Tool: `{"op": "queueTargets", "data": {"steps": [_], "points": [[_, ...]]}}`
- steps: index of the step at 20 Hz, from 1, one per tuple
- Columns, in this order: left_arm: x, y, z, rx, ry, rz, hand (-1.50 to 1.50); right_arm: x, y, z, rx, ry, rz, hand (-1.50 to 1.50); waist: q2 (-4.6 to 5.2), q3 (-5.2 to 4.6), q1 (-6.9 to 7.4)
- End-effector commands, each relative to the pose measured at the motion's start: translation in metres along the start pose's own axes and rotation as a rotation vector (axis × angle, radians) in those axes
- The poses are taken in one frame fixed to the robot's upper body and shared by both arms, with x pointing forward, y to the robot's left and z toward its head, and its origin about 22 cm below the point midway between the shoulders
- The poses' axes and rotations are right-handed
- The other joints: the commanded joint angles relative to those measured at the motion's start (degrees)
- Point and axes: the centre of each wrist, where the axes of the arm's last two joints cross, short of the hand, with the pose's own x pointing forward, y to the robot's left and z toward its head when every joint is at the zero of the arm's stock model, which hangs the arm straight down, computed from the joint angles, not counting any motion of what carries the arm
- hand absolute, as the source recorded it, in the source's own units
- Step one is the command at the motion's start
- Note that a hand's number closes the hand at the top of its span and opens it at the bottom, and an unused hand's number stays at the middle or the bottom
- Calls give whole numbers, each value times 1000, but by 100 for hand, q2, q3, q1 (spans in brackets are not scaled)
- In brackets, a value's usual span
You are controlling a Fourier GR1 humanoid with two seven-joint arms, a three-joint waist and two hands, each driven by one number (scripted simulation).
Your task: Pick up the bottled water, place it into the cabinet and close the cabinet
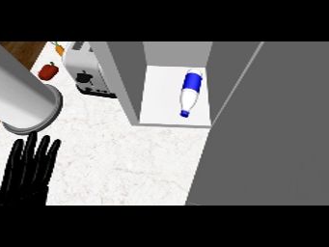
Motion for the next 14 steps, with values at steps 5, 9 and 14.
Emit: {"op": "queueTargets", "data": {"steps": [5, 9, 14], "points": [[6, 8, 9, -29, 8, 29, -150, 15, 14, -38, -39, -54, 65, 150, 13, -2, 52], [9, 19, 4, -15, -9, 13, -150, 14, 11, -44, -8, -55, 67, 150, 48, -14, 111], [10, 23, 8, -23, 10, 22, -150, 11, 9, -47, 12, -49, 63, 150, 73, -23, 217]]}}
